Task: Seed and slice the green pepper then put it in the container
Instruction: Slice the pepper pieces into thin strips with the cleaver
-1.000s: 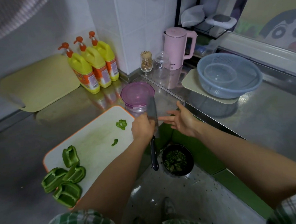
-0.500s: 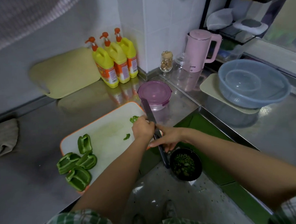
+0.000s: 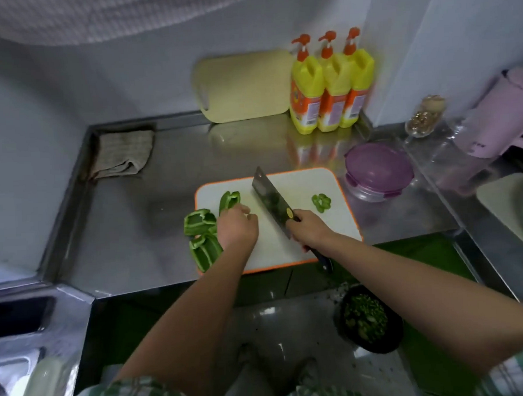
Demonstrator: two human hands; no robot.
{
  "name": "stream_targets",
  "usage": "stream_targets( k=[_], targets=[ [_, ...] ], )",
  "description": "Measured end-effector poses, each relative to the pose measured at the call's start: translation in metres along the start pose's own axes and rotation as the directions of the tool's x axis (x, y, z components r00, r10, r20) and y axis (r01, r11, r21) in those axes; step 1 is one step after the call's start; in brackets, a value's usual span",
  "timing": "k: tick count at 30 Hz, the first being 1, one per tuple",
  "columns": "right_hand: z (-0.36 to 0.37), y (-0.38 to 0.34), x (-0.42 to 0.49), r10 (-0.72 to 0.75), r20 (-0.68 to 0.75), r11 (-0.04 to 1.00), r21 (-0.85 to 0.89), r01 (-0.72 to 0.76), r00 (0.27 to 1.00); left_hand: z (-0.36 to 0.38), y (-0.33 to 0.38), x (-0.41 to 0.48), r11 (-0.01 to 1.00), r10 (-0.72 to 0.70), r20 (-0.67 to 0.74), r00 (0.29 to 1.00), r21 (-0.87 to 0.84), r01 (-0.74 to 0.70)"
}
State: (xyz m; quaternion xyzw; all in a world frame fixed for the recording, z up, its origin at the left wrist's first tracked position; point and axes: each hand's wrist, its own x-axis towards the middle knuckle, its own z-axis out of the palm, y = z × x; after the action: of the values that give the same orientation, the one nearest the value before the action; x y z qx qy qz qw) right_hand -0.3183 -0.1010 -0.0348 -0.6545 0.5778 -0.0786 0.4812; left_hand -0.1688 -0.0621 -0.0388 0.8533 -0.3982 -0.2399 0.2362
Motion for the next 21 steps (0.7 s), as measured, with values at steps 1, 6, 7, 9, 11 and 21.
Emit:
stream_targets(
  k=[1,6,7,9,11,21],
  targets=[
    [0.006,-0.002,0.004,0.006,0.015,1.0,0.008,-0.006,1.0,-0.006,-0.011,0.003,0.997,-0.032,-0.061,0.998,0.067,0.036],
    [0.033,-0.011,0.021,0.058,0.054,0.998,0.009,-0.059,0.997,-0.027,-0.051,0.017,0.93,-0.322,-0.133,0.938,0.144,0.339],
    [0.035,-0.01,0.022,0.067,0.054,0.998,0.012,-0.068,0.996,-0.029,-0.057,0.018,0.92,-0.358,-0.098,0.929,0.13,0.369],
    [0.042,-0.01,0.026,0.088,0.061,0.996,0.025,-0.089,0.994,-0.028,-0.072,0.024,0.923,-0.37,0.027,0.929,0.129,0.364],
    [0.048,-0.009,0.027,0.108,0.07,0.993,0.044,-0.111,0.992,-0.024,-0.085,0.029,0.936,-0.334,0.135,0.933,0.164,0.312],
    [0.06,-0.005,0.028,0.111,0.026,0.994,-0.001,-0.111,0.993,-0.021,-0.108,0.041,0.947,-0.221,0.167,0.961,0.271,0.171]
  ],
)
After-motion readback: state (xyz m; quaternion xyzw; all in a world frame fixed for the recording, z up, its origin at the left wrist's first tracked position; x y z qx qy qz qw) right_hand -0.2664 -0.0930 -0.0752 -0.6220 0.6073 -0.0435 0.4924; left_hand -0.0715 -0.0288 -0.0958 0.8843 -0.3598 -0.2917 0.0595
